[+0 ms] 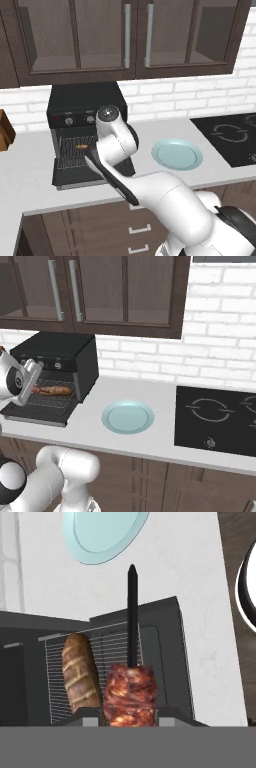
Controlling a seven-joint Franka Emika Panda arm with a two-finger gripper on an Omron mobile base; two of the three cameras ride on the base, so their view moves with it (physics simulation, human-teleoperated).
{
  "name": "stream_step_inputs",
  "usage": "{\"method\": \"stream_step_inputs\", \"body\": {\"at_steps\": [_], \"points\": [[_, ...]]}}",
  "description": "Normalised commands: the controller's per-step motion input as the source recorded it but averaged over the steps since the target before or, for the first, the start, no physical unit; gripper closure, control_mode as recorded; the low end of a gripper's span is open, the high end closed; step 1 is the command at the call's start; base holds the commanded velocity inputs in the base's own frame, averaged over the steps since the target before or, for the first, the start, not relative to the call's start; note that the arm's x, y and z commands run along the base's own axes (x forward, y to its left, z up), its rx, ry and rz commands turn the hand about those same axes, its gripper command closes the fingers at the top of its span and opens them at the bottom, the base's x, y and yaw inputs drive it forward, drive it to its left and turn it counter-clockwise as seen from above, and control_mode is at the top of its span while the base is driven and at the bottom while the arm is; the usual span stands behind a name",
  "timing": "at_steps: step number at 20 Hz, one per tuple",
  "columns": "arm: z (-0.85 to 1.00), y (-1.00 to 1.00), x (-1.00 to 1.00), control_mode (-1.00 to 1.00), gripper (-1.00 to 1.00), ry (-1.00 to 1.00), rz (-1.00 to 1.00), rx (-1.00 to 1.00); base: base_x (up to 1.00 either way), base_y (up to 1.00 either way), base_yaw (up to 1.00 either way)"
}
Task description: Pick up the kebab skewer and baguette bread, and place them inside the toaster oven. Close the toaster oven door and start by setting the timer.
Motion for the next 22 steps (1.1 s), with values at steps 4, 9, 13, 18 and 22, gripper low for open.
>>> {"method": "stream_step_inputs", "body": {"at_steps": [4,9,13,18,22], "points": [[-0.33,0.0,0.34,-1.0,1.0,0.0,0.03,0.0,0.0,0.0,0.0],[-0.23,0.07,0.5,-1.0,1.0,-0.01,0.0,0.0,0.0,0.0,0.0],[-0.04,0.24,0.43,-1.0,1.0,-0.02,0.0,0.0,0.0,0.0,0.0],[0.0,0.31,0.22,-1.0,1.0,0.0,0.0,0.0,0.0,0.0,0.0],[0.0,0.13,0.35,-1.0,1.0,0.0,0.0,0.0,0.0,0.0,0.0]]}}
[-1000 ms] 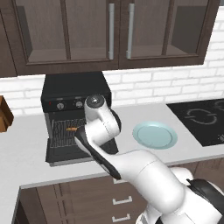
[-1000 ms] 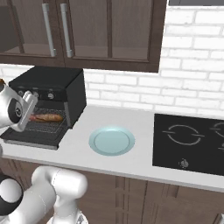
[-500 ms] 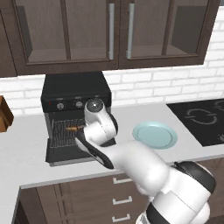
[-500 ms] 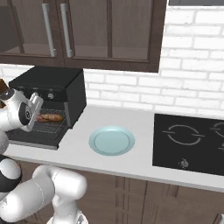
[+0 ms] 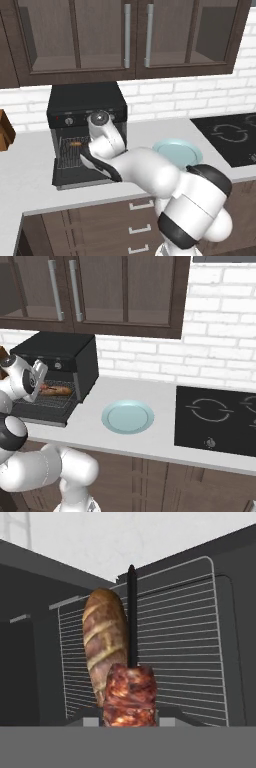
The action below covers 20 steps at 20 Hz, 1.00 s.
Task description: Pick up the kebab skewer and baguette bread, and place them inside the toaster oven. Close the toaster oven door and start by setting the timer.
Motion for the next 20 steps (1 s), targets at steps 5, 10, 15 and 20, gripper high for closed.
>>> {"method": "stream_step_inputs", "body": {"at_steps": [5,10,15,20], "points": [[0.0,0.09,0.39,-1.0,1.0,0.0,0.0,0.0,0.0,0.0,0.0],[0.0,0.03,0.24,-1.0,1.0,0.0,0.0,0.0,0.0,0.0,0.0],[0.0,0.0,0.23,-1.0,1.0,0.0,0.0,0.0,0.0,0.0,0.0],[0.0,0.0,0.29,-1.0,1.0,0.0,0.0,0.0,0.0,0.0,0.0]]}}
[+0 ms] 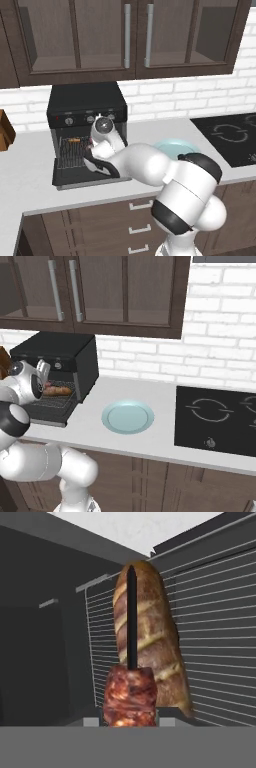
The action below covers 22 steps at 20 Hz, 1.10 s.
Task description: Pick up the kebab skewer and baguette bread, and place them inside the toaster oven. Close the toaster oven door and start by setting the timer.
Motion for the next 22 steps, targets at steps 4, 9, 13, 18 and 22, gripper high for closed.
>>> {"method": "stream_step_inputs", "body": {"at_steps": [4,9,13,18,22], "points": [[0.0,0.0,0.33,-1.0,-1.0,0.0,0.0,0.0,0.0,0.0,0.0],[0.0,0.0,0.03,-1.0,-1.0,0.02,0.0,0.0,0.0,0.0,0.0],[0.0,0.0,0.0,-1.0,-1.0,0.0,0.0,0.0,0.0,0.0,0.0],[0.14,0.0,0.0,-1.0,-1.0,0.01,0.0,0.0,0.0,0.0,0.0],[0.41,0.0,-0.15,-1.0,-1.0,0.05,0.0,0.0,0.0,0.0,0.0]]}}
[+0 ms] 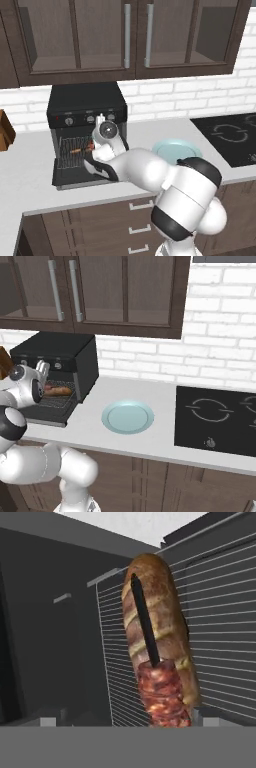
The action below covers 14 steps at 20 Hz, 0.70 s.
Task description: Pick up the kebab skewer and baguette bread, and place them inside the toaster oven. Close the toaster oven door and start by setting the timer.
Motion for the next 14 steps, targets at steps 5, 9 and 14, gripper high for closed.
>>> {"method": "stream_step_inputs", "body": {"at_steps": [5,9,14], "points": [[0.29,0.0,-0.23,-1.0,-1.0,0.1,0.0,0.0,0.0,0.0,0.0],[0.19,-0.02,-0.17,-1.0,-1.0,0.11,0.0,0.0,0.0,0.0,0.0],[0.07,-0.03,-0.24,-1.0,-1.0,0.09,0.05,-0.03,0.0,0.0,0.0]]}}
